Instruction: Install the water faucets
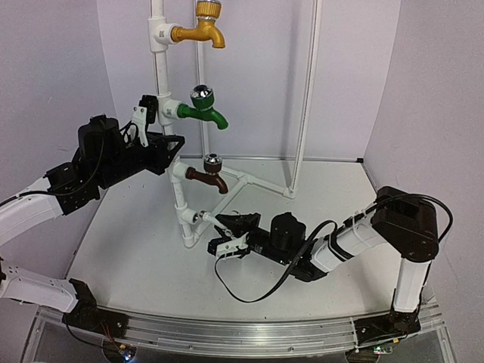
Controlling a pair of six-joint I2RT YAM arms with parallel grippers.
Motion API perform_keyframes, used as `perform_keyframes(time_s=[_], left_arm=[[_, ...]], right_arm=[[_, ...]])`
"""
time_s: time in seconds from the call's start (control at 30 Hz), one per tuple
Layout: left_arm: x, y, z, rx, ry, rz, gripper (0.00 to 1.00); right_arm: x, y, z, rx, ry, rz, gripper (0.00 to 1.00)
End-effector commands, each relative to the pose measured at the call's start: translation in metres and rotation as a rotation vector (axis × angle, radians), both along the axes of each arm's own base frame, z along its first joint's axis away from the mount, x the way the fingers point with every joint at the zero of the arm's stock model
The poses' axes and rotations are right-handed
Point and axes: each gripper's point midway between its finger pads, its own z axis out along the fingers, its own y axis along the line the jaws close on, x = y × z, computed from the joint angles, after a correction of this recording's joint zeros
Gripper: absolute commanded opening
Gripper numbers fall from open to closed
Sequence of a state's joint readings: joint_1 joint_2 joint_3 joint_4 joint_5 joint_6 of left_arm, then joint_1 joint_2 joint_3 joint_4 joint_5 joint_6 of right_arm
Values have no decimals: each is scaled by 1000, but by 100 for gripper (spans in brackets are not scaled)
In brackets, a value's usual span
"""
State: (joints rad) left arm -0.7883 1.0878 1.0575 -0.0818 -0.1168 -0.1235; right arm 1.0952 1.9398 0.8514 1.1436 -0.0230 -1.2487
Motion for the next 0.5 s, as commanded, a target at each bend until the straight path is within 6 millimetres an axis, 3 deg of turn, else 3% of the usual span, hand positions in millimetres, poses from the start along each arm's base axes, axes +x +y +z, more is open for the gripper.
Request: perform_keyframes(time_s=[0.0,0.17,0.47], left_arm=[[-17,0,10,-235,277,-12,0],[-20,1,16,-238,286,-20,0],[-21,-3,26,-255,284,-41,0]], right_arm=[[-14,13,46,158,-23,67,0],[-19,20,55,193,-12,103,0],[-19,25,44,182,-11,97,0]])
